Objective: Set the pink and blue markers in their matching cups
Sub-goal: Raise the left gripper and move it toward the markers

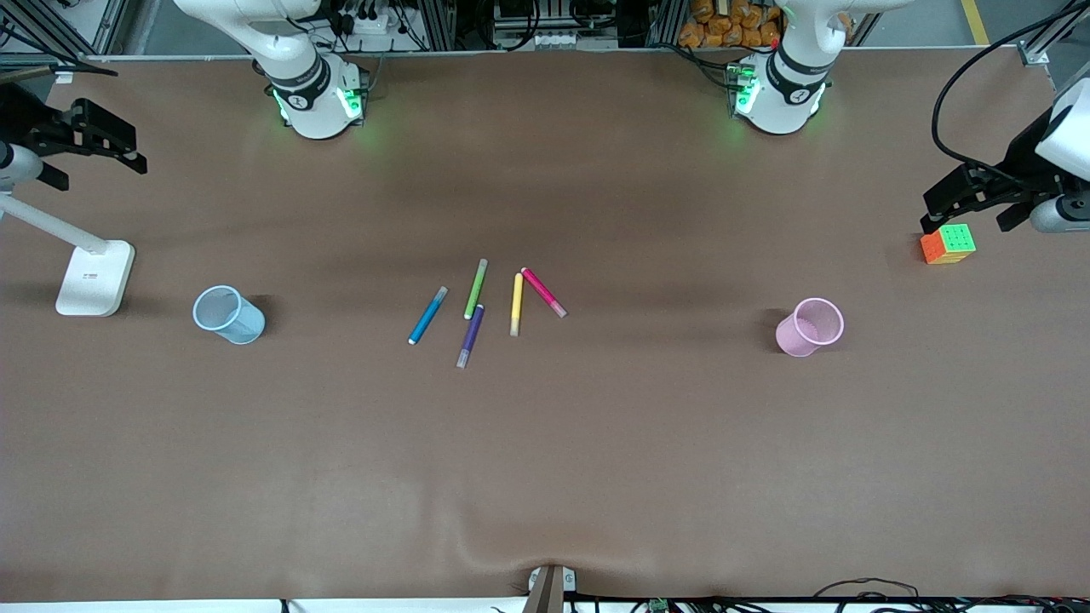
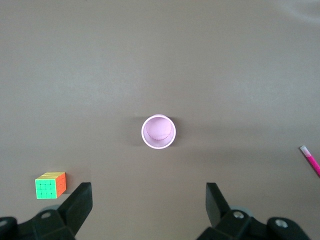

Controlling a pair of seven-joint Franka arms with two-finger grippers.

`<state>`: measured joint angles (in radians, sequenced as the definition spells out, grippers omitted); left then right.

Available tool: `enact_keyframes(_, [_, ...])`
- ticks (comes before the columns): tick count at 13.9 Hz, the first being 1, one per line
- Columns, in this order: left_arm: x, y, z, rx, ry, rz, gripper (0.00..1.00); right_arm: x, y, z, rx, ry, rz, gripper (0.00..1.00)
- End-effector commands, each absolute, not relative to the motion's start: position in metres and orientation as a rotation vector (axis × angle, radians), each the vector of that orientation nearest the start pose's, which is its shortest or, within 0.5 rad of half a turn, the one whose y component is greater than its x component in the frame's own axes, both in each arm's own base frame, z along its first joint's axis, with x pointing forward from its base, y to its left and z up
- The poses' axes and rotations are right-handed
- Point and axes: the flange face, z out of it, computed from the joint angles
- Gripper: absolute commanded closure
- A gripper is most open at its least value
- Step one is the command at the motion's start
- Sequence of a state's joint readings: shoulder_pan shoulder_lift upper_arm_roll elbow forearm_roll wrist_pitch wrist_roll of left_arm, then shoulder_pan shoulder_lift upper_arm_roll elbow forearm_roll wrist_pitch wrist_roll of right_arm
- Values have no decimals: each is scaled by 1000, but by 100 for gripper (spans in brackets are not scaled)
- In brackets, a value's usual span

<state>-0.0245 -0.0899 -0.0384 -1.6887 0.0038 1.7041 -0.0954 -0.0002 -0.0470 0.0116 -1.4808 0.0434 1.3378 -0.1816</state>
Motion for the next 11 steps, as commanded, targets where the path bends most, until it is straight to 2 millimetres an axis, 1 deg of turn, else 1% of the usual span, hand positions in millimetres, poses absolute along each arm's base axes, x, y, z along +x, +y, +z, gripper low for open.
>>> enact_keyframes(1, [532, -40, 635, -3151, -42, -149, 0, 506, 9, 674, -3072, -321, 107, 0])
enact_keyframes(7, [533, -41, 636, -3152, -28, -149, 0, 508, 12, 674, -3111, -323, 95, 0])
enact_keyframes(8, [533, -41, 633, -3151, -23, -139, 0, 508, 11, 674, -3111, -320, 95, 0])
enact_keyframes(11, [535, -53, 626, -3151, -47, -110, 0, 508, 10, 673, -3111, -318, 97, 0])
